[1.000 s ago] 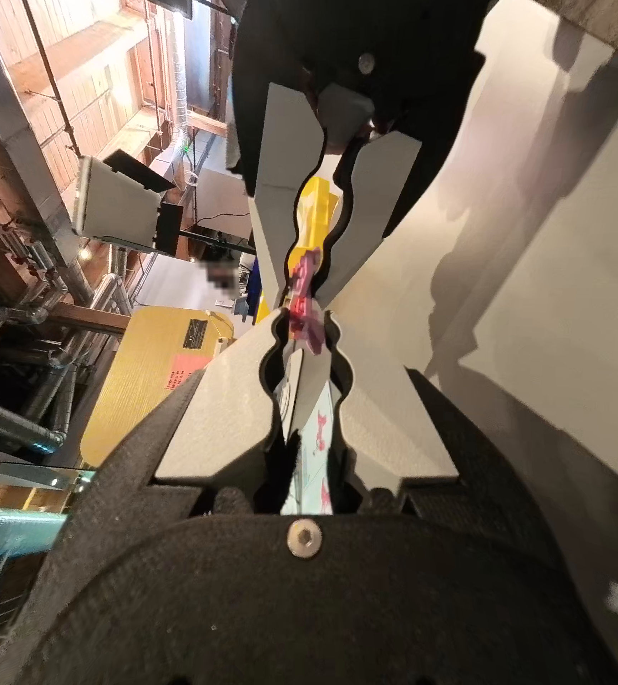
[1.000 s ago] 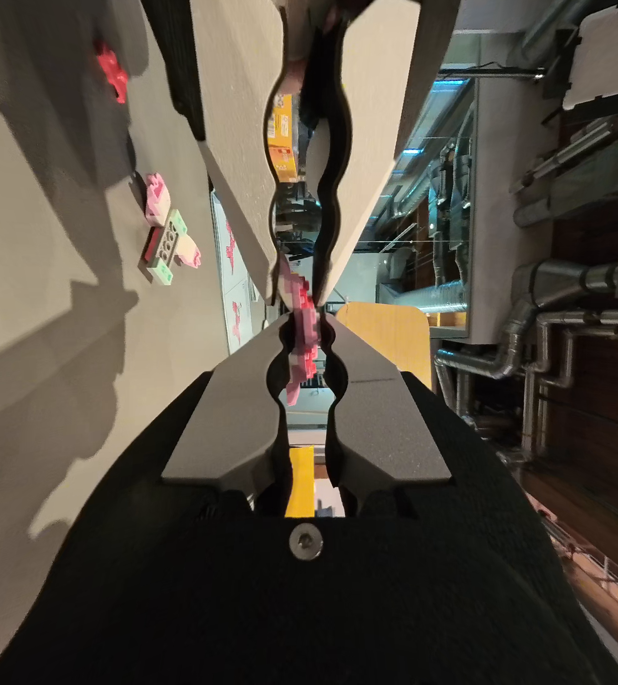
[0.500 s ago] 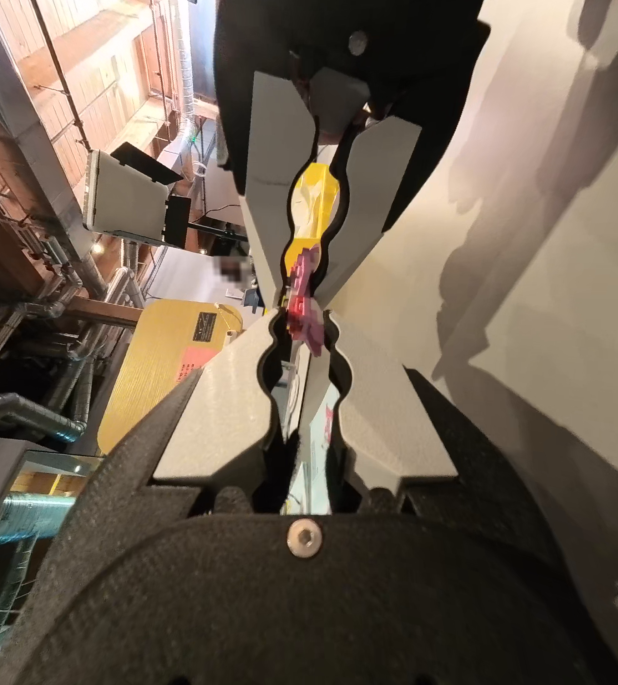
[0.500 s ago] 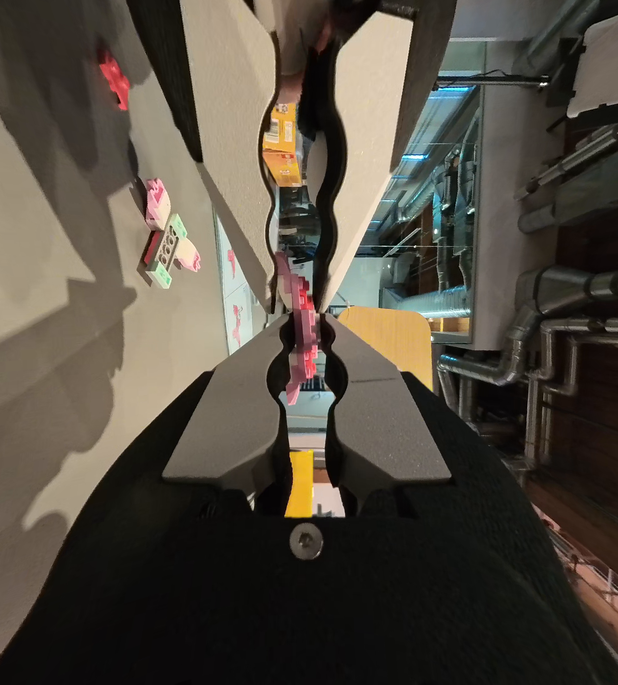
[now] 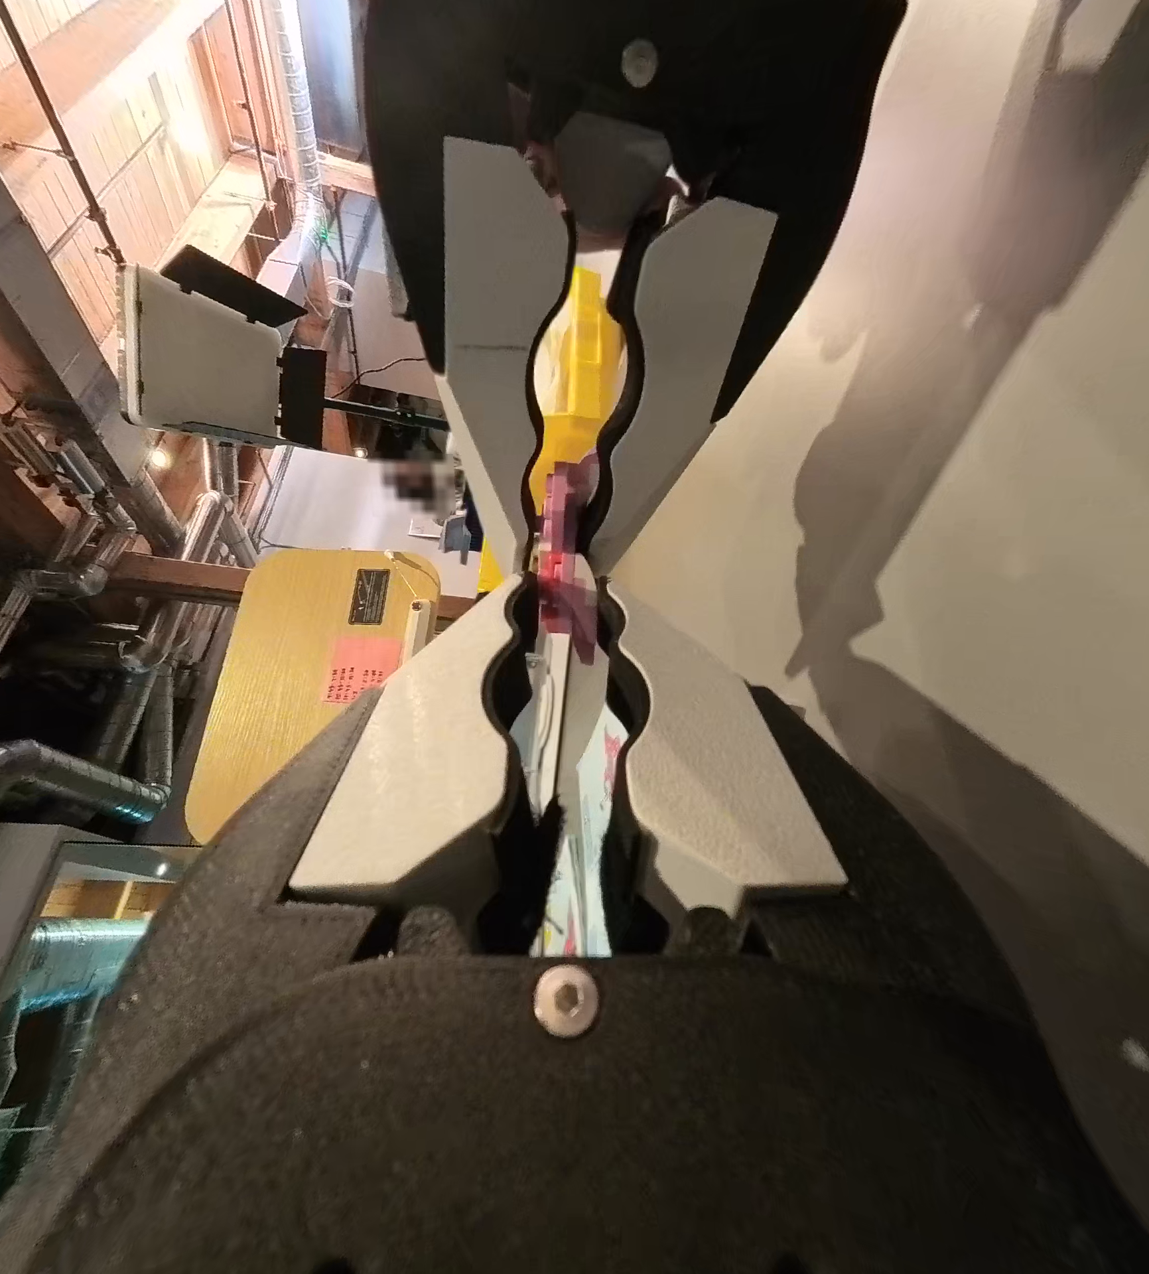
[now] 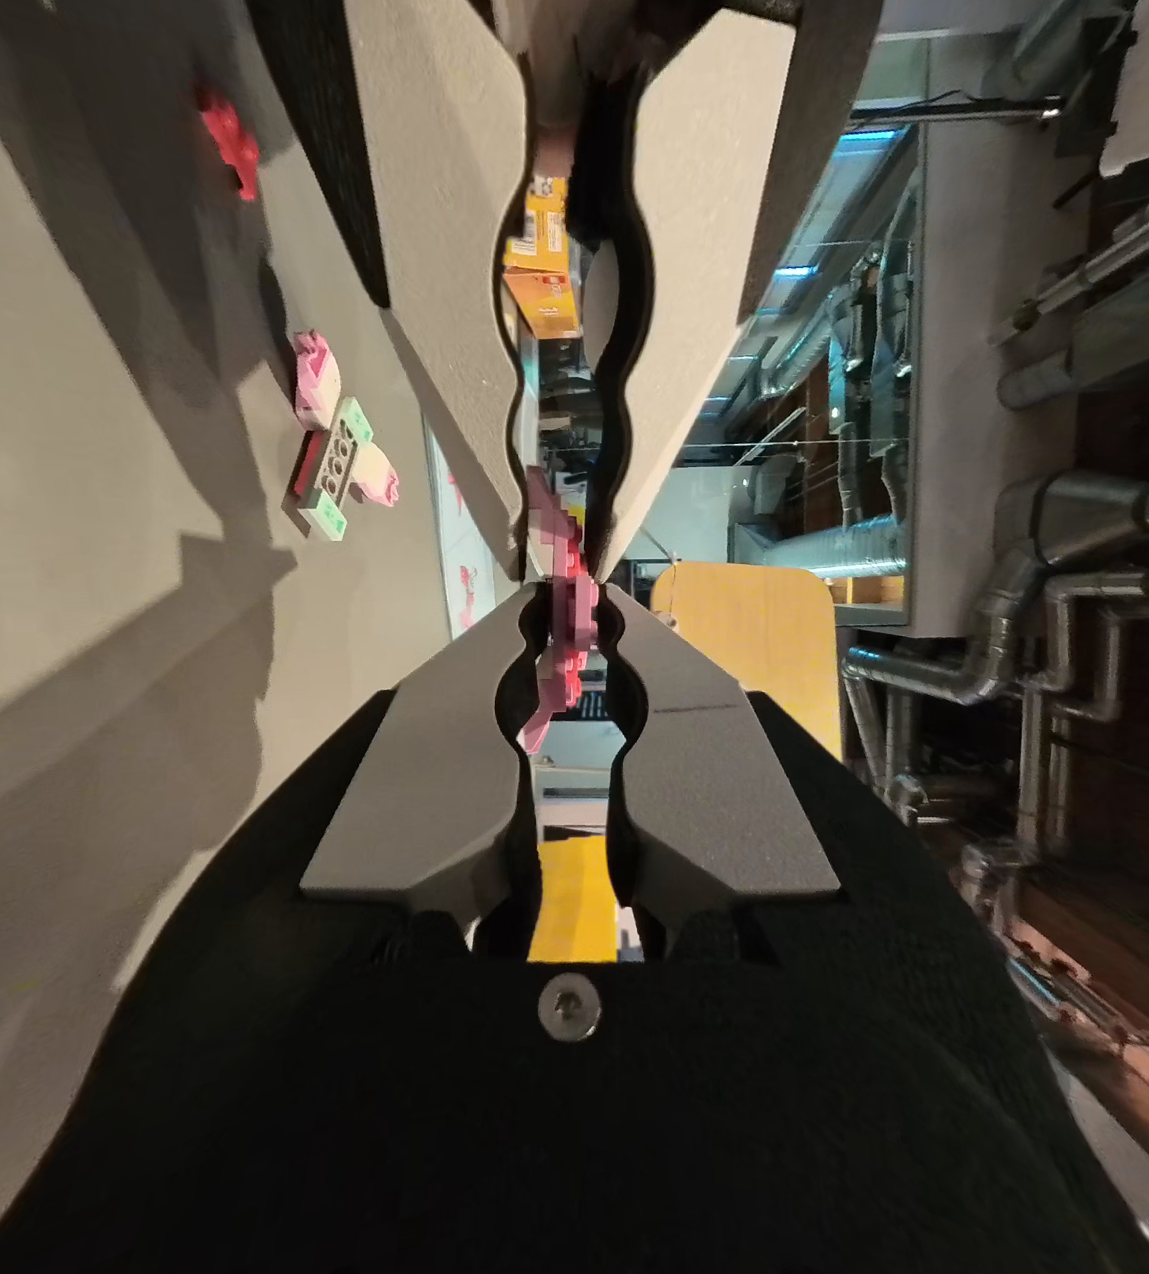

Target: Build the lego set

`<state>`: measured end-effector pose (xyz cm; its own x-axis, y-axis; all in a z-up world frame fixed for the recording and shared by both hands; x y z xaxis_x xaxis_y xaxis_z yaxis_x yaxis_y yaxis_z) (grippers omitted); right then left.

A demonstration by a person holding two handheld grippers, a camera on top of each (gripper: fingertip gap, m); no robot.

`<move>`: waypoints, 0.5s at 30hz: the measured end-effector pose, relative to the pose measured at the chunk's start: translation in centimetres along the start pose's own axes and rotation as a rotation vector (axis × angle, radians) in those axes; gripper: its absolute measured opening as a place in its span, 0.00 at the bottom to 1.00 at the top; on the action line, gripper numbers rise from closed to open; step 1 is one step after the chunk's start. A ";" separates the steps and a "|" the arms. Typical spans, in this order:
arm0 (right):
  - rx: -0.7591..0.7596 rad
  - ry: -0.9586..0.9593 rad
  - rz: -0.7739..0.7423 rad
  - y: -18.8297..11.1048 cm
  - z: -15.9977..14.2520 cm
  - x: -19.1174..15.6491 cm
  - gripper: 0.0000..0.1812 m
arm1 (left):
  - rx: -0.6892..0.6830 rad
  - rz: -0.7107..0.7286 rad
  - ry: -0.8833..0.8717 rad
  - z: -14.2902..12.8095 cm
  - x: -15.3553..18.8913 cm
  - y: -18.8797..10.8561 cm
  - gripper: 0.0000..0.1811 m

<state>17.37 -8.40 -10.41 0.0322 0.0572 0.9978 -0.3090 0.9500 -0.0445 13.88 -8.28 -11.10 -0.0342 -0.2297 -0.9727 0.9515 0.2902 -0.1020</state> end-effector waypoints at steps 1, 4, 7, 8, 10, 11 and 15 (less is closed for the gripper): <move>0.005 0.012 0.000 0.0 0.0 0.0 0.06 | -0.001 0.006 -0.006 -0.1 0.0 0.0 0.08; 0.046 0.060 0.036 0.1 0.1 -0.2 0.13 | -0.012 0.048 -0.015 -0.5 -0.7 -0.1 0.08; 0.095 0.150 0.150 -0.1 0.1 -1.0 0.24 | -0.026 0.067 0.037 -0.9 -0.8 -0.3 0.08; 0.120 0.191 0.183 -0.2 0.1 -1.1 0.25 | -0.026 0.070 0.058 -1.0 -0.8 -0.2 0.08; 0.168 0.287 0.247 -0.6 -0.2 -0.9 0.27 | -0.009 0.092 0.094 -0.9 -0.9 -0.4 0.08; 0.197 0.347 0.275 -0.8 -0.4 -0.6 0.29 | -0.002 0.103 0.093 -0.9 -1.1 -0.5 0.08; 0.294 0.601 0.458 -1.9 -1.2 0.1 0.34 | 0.016 0.127 0.042 -1.0 -1.9 -0.9 0.08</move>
<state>19.08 -9.88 -10.23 0.3216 0.6555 0.6833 -0.6496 0.6778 -0.3445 12.79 -7.14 -9.34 0.0744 -0.1531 -0.9854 0.9536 0.2999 0.0254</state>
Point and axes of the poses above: each gripper's, where its closed fingertips meet, y out along the fingers, z out of its top, x = y × z across the jaws, the point moved 3 cm from there along -y, back along the fingers
